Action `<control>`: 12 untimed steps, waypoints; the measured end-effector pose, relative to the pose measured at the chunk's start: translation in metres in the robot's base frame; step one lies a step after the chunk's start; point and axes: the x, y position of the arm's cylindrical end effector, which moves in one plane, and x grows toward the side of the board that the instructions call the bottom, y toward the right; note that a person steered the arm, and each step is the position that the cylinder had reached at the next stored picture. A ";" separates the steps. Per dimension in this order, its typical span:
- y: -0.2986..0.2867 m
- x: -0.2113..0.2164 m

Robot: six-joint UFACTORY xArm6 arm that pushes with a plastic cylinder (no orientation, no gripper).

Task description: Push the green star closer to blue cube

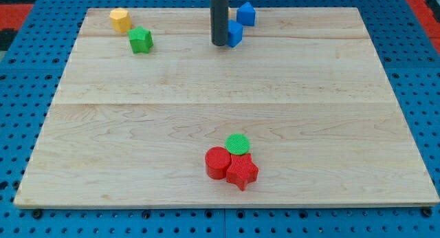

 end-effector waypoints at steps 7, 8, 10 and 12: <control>-0.212 0.068; -0.216 0.050; -0.198 0.026; -0.148 0.012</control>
